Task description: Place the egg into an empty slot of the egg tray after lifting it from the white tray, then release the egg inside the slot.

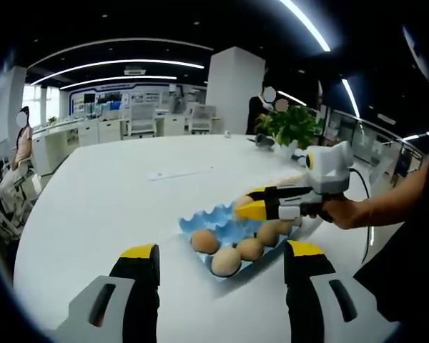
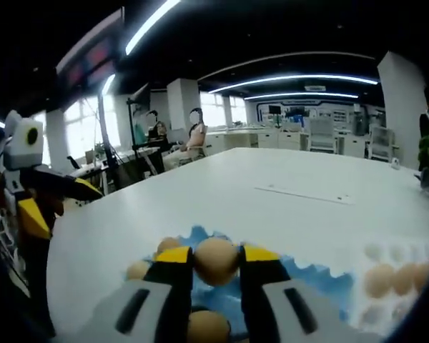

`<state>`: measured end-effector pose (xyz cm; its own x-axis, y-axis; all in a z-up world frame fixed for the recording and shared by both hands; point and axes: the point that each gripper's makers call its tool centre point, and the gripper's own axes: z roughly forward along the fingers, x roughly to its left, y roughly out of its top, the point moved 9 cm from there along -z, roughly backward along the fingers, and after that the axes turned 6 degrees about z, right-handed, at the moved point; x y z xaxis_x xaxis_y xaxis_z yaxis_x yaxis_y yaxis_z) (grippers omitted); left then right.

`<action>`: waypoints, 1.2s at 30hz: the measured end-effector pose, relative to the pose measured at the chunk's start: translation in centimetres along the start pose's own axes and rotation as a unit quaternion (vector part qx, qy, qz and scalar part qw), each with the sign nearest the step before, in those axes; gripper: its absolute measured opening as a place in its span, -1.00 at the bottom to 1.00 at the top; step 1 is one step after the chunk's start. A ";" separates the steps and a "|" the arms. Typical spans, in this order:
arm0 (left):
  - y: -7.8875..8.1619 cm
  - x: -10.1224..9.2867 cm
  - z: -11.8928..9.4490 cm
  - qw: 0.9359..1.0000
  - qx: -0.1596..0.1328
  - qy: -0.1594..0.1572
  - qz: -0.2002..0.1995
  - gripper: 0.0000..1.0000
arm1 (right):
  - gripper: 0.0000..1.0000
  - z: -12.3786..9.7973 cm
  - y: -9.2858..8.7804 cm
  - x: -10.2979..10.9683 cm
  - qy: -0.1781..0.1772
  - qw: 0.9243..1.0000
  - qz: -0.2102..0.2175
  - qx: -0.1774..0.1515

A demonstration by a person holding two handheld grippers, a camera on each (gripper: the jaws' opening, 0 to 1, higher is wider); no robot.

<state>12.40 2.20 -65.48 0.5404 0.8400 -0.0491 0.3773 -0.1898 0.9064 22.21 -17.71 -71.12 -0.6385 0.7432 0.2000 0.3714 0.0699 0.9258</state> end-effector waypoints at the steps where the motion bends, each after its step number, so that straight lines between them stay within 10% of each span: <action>1: 0.0 0.0 0.0 1.000 0.000 0.000 0.000 0.43 | -0.50 0.1 0.0 0.1 0.001 1.000 0.000 0.000; 23: -0.2 0.2 -0.1 1.000 0.000 0.002 -0.004 0.43 | -0.49 2.1 -2.1 0.8 0.022 0.999 0.029 0.033; 36: -0.2 0.1 -0.1 1.000 0.001 0.002 -0.004 0.42 | -0.48 2.2 -2.4 1.1 0.046 0.998 -0.031 0.043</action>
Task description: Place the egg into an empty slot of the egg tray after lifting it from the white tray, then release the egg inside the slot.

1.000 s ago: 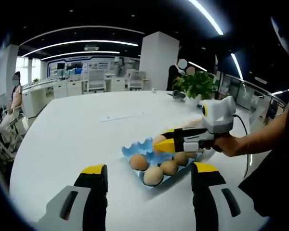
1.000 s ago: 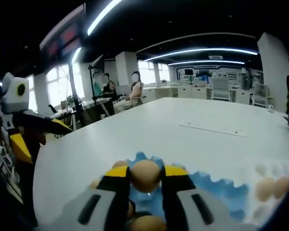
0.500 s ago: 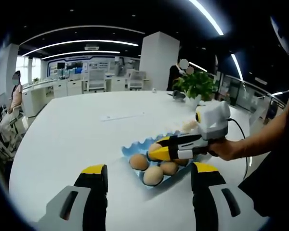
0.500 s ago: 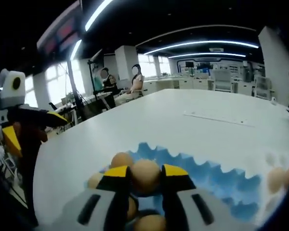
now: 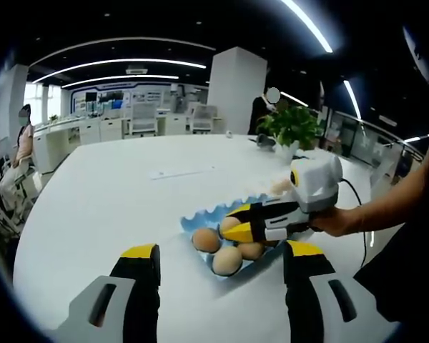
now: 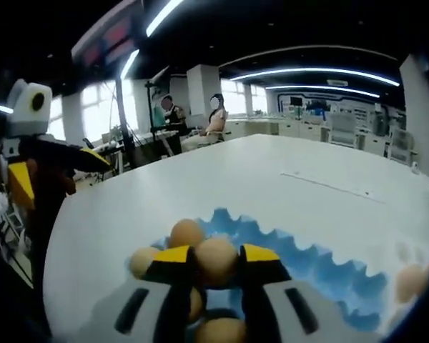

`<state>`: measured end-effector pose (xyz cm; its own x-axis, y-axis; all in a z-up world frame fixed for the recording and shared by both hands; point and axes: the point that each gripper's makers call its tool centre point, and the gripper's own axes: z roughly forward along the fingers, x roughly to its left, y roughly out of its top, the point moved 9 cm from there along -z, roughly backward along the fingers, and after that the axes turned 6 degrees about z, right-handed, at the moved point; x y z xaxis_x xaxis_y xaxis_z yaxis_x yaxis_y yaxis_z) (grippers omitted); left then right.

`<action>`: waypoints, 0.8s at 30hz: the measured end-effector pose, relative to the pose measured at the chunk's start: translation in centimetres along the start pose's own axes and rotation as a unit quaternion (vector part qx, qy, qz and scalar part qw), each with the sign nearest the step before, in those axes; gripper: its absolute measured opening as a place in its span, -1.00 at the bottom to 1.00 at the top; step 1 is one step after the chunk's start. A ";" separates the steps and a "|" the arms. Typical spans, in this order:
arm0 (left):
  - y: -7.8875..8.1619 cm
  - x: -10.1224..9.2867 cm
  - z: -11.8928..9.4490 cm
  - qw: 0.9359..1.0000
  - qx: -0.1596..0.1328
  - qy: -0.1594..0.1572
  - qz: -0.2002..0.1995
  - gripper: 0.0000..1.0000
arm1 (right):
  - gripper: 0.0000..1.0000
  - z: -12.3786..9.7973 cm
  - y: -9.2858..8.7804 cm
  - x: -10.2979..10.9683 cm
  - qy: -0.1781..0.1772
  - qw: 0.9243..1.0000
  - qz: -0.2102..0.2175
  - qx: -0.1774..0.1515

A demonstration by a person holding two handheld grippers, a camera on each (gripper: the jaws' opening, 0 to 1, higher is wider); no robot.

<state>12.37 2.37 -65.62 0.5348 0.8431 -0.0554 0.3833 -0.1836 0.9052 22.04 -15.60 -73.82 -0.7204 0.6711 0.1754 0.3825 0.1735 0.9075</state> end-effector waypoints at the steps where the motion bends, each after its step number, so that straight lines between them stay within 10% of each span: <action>1: 0.0 0.0 0.0 1.000 0.000 0.000 0.000 0.42 | -0.48 0.0 0.0 -0.1 0.001 1.000 0.002 0.000; 14: 0.3 -0.3 -0.2 1.000 -0.003 0.002 0.005 0.41 | -0.42 -0.6 0.1 -0.1 0.003 1.000 -0.001 0.000; 24: 0.4 -0.5 -0.1 1.000 -0.003 0.001 0.004 0.41 | -0.47 -5.5 0.0 -2.2 -0.043 0.997 0.003 -0.058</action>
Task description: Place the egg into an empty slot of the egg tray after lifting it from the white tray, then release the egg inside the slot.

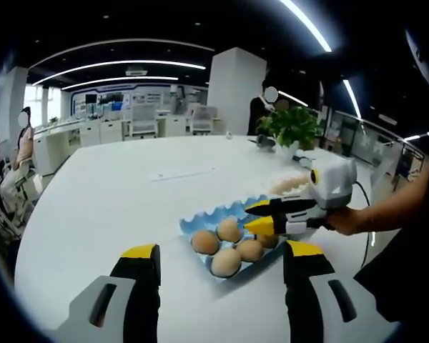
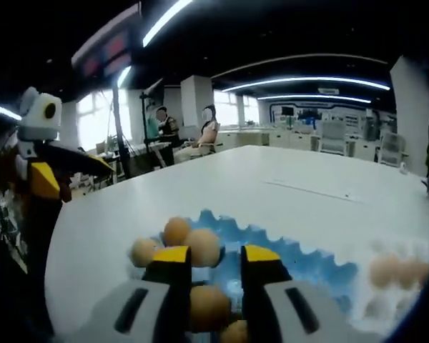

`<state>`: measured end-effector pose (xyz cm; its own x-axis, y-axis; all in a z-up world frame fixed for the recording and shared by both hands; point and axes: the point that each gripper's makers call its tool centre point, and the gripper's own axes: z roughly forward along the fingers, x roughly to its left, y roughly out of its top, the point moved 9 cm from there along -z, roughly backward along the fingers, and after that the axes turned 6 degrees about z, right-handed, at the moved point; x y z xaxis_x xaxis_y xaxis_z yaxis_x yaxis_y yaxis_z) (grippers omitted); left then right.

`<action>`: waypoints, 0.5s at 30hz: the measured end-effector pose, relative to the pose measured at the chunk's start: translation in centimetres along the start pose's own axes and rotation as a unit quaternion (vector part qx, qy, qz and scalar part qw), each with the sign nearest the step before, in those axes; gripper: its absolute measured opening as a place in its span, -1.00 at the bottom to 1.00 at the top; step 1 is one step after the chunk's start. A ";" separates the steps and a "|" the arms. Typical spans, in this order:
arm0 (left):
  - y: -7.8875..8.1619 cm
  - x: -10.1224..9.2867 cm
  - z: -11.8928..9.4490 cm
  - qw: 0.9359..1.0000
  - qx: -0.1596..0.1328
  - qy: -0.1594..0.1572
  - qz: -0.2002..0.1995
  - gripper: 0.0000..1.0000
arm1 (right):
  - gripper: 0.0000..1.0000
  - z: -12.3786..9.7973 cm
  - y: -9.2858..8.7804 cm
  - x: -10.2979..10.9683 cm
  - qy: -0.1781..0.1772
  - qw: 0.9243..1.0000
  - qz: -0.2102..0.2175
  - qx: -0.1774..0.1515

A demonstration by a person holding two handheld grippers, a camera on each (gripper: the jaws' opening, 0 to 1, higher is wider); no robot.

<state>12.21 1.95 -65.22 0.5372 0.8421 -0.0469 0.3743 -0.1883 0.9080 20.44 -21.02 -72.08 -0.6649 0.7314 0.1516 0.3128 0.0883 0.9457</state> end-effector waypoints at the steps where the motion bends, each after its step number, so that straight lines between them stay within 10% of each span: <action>1: 0.0 0.0 0.0 1.000 0.000 -0.001 0.001 0.41 | -0.47 -0.4 0.1 -0.4 -0.010 1.000 0.001 -0.002; 15: 0.2 0.0 0.2 1.000 -0.001 -0.003 0.005 0.41 | -0.47 -5.9 -0.9 -6.7 -0.145 0.989 0.037 -0.013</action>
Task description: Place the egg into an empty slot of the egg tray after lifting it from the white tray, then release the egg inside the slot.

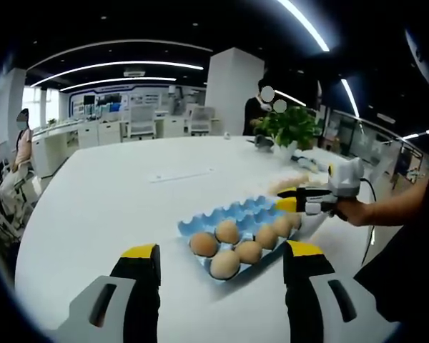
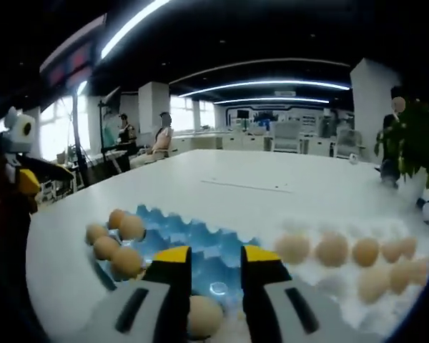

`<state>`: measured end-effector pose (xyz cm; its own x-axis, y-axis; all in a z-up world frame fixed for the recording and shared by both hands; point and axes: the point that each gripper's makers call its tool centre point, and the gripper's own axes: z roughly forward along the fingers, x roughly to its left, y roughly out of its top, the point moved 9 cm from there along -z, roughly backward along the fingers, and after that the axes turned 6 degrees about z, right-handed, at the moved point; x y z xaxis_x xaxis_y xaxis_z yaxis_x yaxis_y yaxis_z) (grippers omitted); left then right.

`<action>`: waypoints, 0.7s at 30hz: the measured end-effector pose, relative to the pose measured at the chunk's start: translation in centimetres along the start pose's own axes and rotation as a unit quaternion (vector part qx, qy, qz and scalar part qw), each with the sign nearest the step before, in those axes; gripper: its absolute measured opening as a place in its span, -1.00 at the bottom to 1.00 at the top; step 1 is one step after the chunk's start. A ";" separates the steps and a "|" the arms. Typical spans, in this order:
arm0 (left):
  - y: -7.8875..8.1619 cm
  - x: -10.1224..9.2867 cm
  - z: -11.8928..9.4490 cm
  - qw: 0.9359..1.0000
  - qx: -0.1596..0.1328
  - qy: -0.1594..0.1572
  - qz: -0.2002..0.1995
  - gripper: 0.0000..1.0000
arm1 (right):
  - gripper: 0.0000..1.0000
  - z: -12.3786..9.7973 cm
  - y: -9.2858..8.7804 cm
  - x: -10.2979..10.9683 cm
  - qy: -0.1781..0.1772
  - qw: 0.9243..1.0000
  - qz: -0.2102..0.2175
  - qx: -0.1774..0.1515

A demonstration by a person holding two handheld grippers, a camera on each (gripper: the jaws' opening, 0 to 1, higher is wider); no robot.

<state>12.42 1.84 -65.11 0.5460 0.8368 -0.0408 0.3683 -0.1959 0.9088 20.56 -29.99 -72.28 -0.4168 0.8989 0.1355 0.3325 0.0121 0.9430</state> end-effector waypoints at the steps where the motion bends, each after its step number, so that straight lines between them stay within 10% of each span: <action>1: 0.0 0.0 0.0 1.000 0.000 0.000 0.000 0.41 | -0.47 -0.6 0.0 -1.1 -0.028 1.000 -0.001 -0.005; 13: 0.3 0.0 0.1 1.000 -0.002 -0.002 0.004 0.42 | -0.47 -4.9 -0.1 -9.0 -0.200 0.979 0.040 -0.024; 21: 0.4 -0.1 0.1 1.000 -0.001 -0.003 0.005 0.42 | -0.44 -5.2 -1.2 -10.9 -0.224 0.973 0.055 -0.002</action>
<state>12.63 1.65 -64.82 0.5542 0.8317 -0.0337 0.3604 -0.2032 0.9104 20.32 -42.08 -73.29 0.0314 0.9954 0.0904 0.3513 -0.0957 0.9314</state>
